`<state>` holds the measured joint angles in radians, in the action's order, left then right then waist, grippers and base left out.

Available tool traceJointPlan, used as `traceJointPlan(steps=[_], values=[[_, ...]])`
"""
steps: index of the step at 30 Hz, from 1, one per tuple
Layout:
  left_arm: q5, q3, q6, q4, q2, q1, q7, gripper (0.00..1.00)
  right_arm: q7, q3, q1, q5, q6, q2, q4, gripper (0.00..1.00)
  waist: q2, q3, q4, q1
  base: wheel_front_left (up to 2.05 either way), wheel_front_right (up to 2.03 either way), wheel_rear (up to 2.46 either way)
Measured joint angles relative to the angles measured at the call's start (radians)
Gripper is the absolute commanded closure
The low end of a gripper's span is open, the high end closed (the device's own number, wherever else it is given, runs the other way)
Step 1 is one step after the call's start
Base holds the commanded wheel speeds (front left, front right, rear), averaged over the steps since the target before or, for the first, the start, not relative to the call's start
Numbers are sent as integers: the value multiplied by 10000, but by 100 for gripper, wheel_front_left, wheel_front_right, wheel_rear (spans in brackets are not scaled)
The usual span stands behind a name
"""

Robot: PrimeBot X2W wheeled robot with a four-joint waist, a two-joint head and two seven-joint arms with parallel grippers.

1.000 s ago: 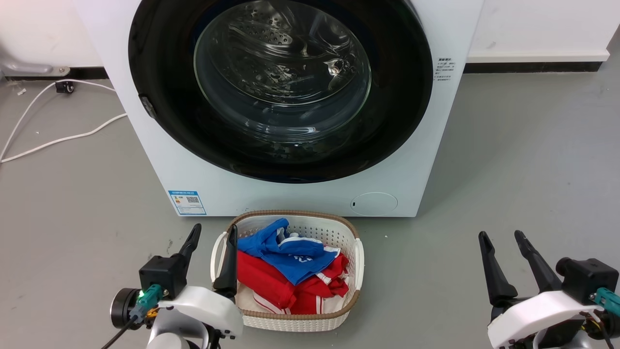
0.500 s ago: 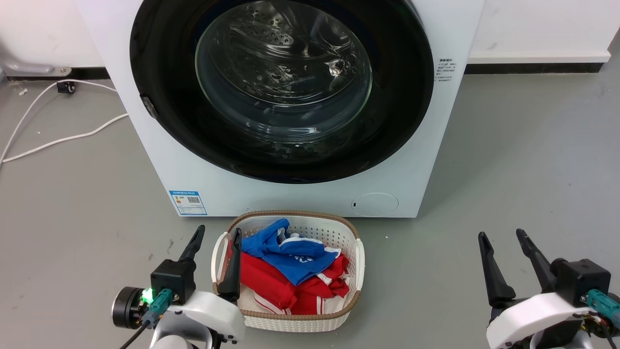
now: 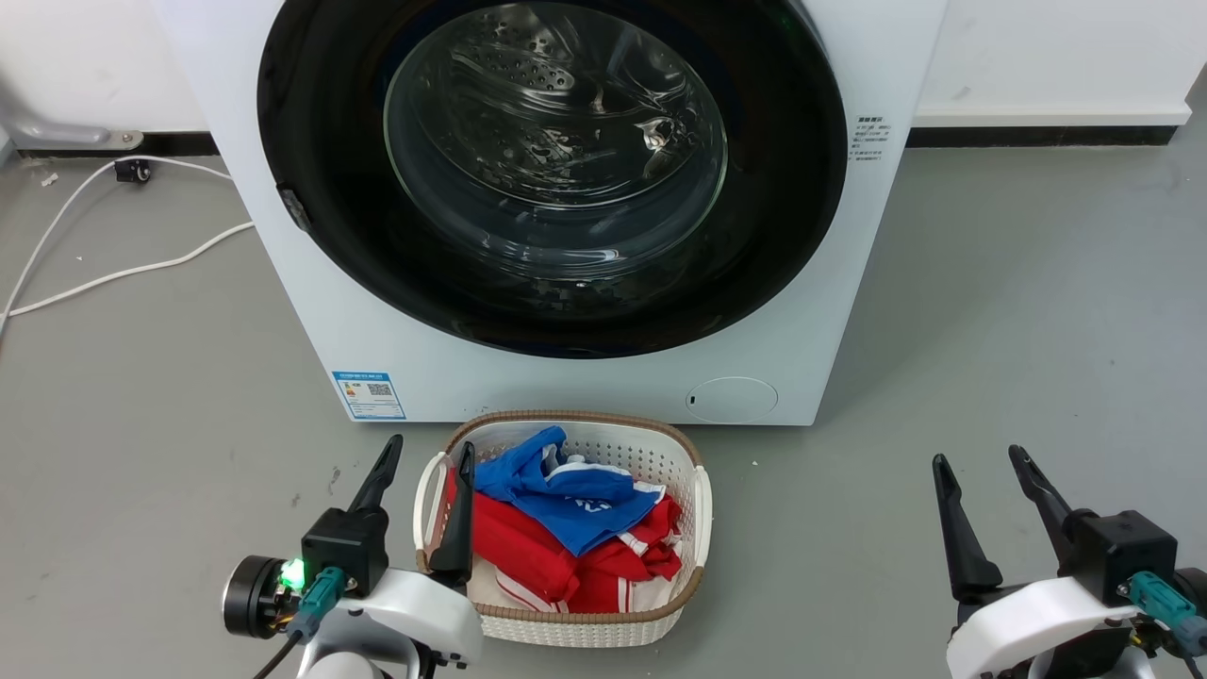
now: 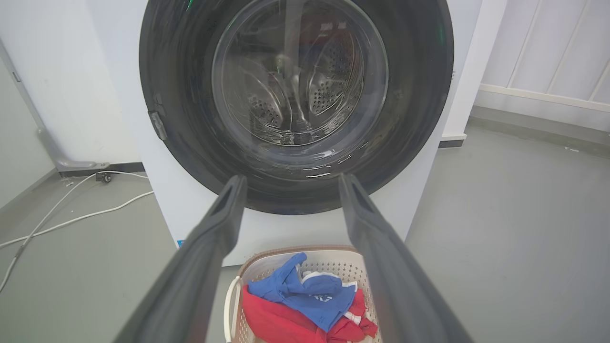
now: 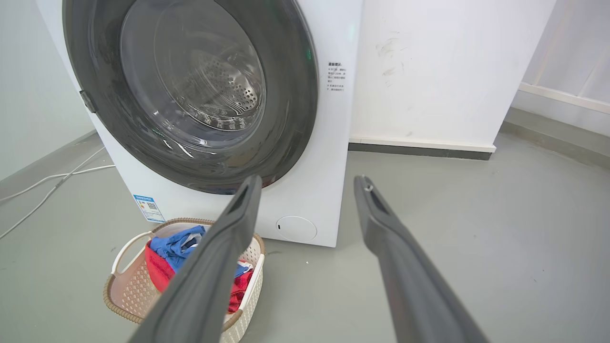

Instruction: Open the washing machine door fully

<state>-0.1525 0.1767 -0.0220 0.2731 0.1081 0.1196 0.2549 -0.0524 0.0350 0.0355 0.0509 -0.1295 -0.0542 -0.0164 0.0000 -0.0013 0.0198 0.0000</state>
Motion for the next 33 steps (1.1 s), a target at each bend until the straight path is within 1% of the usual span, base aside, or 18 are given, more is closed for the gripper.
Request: traceJointPlan(steps=[5,13,21,22,24,28,33], values=[[222,-88,-65,79,-98,0,65,0,-33,0,2,-295,-13,13,-4,0,0,-8,23,0,0,0,0],[163,-270,-219,265,-219,0,81,0,-42,-10,1,-161,-13,17,-79,0,0,-9,23,0,0,0,0],[180,-366,-224,389,-293,17,81,0,-58,2,-2,-56,-13,19,-184,0,0,-31,9,0,0,0,0],[180,-380,-228,401,-305,18,81,0,-56,10,-2,-40,-12,19,-211,56,0,-37,7,0,0,0,0],[184,-403,-238,426,-316,20,81,0,-44,25,-2,71,-13,19,-259,100,0,-37,9,0,0,0,0],[194,-451,-268,453,-362,37,81,0,-86,109,-16,510,-13,21,-374,100,0,-38,15,0,0,0,0],[194,-510,-268,472,-418,52,81,0,-138,263,-149,1413,-12,23,-600,100,0,-25,31,0,0,0,0]])
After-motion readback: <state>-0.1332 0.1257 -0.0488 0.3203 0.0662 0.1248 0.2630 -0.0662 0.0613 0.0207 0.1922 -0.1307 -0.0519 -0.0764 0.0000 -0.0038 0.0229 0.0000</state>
